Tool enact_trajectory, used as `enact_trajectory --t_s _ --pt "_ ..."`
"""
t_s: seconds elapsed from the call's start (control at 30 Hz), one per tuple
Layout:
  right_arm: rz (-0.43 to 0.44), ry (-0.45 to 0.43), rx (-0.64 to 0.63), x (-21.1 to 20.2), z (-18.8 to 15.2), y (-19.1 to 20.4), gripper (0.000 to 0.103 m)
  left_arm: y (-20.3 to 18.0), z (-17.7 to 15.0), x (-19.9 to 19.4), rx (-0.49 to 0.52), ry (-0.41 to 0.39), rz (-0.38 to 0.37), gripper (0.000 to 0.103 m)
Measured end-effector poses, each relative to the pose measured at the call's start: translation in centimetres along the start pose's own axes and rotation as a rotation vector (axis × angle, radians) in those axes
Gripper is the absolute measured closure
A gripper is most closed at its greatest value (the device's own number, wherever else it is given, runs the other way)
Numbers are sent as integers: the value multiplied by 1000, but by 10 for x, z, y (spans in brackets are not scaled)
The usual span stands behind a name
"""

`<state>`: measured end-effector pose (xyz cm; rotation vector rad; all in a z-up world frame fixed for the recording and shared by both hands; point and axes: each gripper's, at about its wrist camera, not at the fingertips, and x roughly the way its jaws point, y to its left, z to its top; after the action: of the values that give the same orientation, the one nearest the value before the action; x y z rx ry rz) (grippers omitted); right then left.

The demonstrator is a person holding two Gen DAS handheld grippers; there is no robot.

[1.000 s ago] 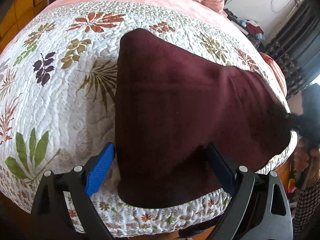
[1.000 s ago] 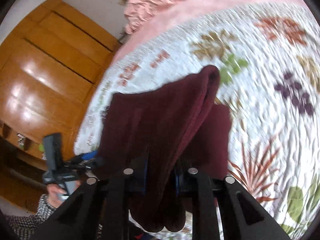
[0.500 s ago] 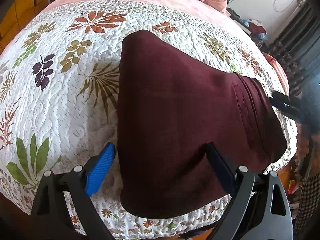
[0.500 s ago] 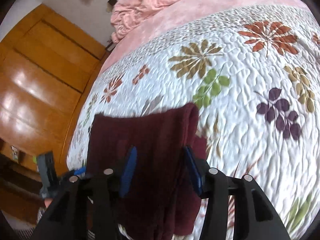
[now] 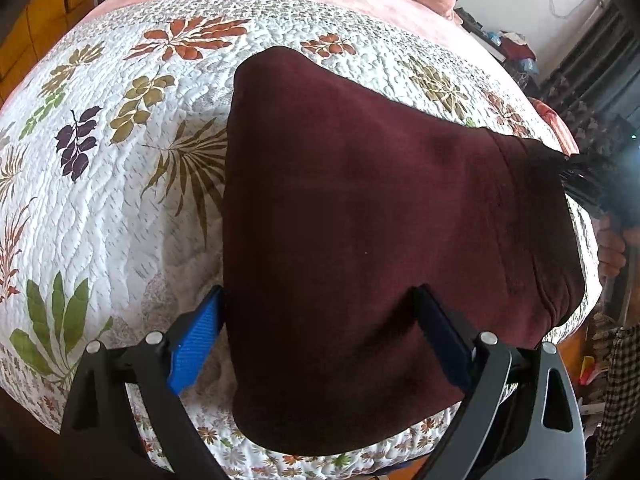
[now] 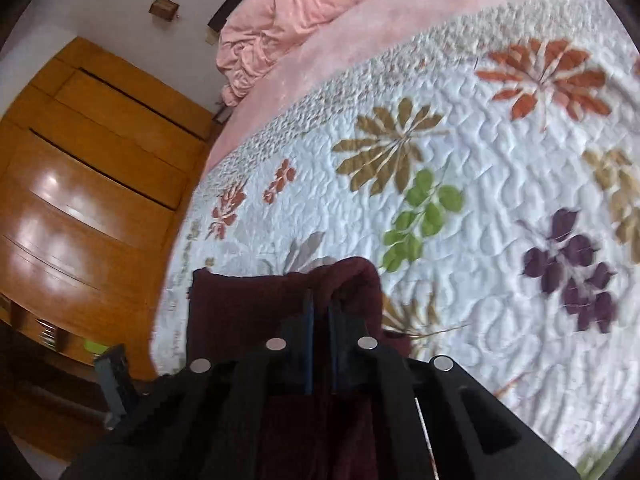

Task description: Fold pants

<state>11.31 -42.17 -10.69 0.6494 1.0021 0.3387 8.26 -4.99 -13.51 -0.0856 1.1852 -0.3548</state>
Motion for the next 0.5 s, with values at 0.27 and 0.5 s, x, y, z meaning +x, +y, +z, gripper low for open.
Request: enact_trajectory --t_s 0.27,0.5 --pt "-46 35 27 16 -14 -12 88 -5 0 5 14 3 19 6" --pt "26 24 14 -40 -61 8 63 -2 -11 -10 36 -11 28 6"
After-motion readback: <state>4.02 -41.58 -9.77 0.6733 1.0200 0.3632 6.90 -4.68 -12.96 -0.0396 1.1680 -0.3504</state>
